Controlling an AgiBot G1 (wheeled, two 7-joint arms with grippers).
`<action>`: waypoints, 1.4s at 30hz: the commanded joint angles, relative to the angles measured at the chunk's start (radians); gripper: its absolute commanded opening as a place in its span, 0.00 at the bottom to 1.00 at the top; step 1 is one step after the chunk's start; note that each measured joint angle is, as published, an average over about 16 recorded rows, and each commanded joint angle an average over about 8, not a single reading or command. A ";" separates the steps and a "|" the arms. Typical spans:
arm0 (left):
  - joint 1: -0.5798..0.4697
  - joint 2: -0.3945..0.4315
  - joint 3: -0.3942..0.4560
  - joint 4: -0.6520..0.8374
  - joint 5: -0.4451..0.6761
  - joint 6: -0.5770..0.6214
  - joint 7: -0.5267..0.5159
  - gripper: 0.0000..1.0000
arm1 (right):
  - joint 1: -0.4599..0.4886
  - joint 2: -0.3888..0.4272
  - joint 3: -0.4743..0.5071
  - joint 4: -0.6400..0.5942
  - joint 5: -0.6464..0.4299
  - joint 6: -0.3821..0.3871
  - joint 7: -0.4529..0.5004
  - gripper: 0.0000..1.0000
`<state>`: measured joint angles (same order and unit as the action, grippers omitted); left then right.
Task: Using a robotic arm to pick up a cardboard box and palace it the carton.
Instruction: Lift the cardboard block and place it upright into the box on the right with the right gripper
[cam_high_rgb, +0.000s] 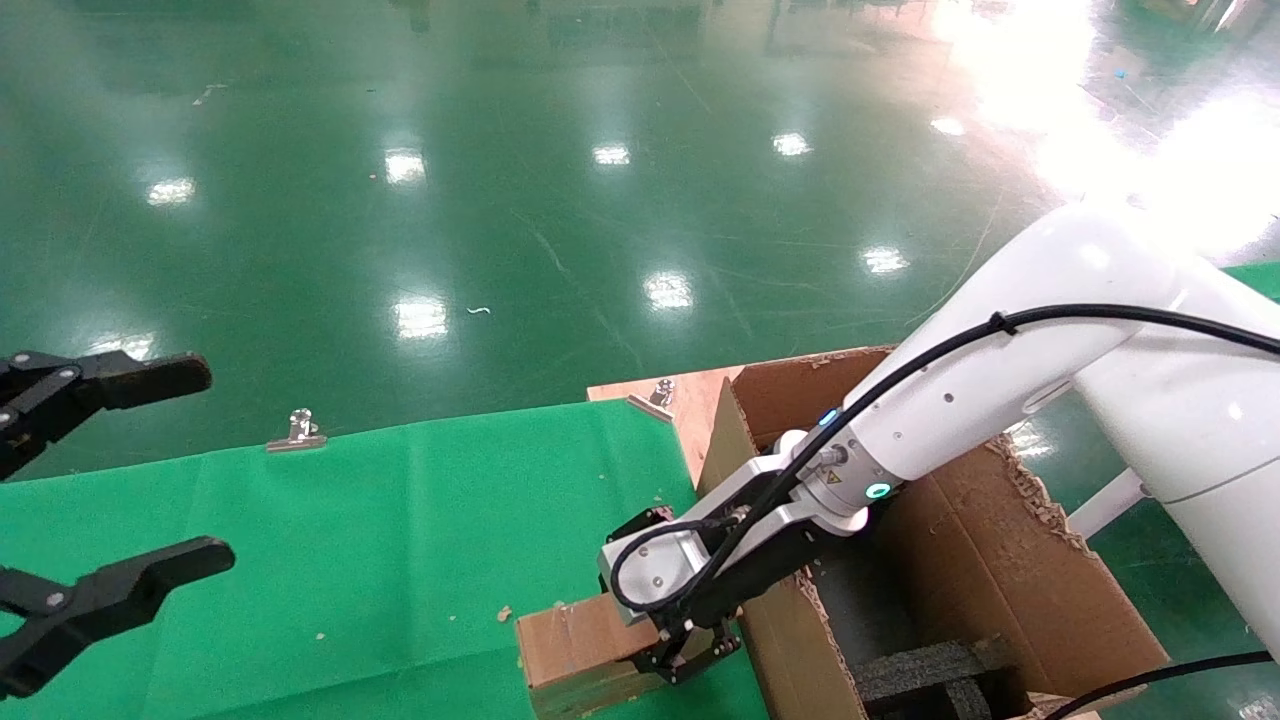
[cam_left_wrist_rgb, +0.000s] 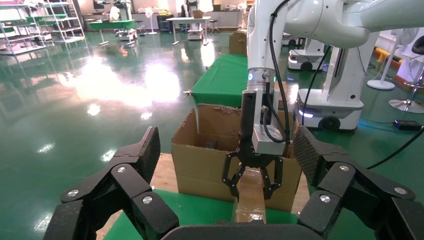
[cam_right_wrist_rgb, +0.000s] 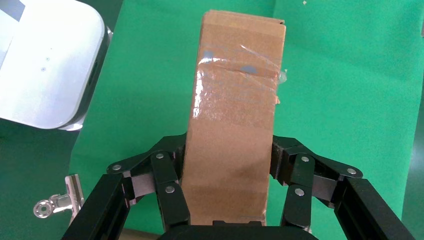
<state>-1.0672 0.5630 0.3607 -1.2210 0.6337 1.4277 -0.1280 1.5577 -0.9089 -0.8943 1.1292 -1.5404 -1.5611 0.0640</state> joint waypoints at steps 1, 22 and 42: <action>0.000 0.000 0.000 0.000 0.000 0.000 0.000 1.00 | -0.003 -0.001 -0.001 0.002 -0.002 0.001 0.001 0.00; 0.000 0.000 0.000 0.000 0.000 0.000 0.000 1.00 | 0.356 0.093 0.029 -0.124 0.122 -0.022 -0.070 0.00; 0.000 0.000 0.000 0.000 0.000 0.000 0.000 1.00 | 0.582 0.433 -0.205 -0.074 0.078 -0.032 -0.027 0.00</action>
<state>-1.0671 0.5630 0.3608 -1.2210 0.6337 1.4277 -0.1279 2.1307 -0.4820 -1.0989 1.0513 -1.4569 -1.5921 0.0379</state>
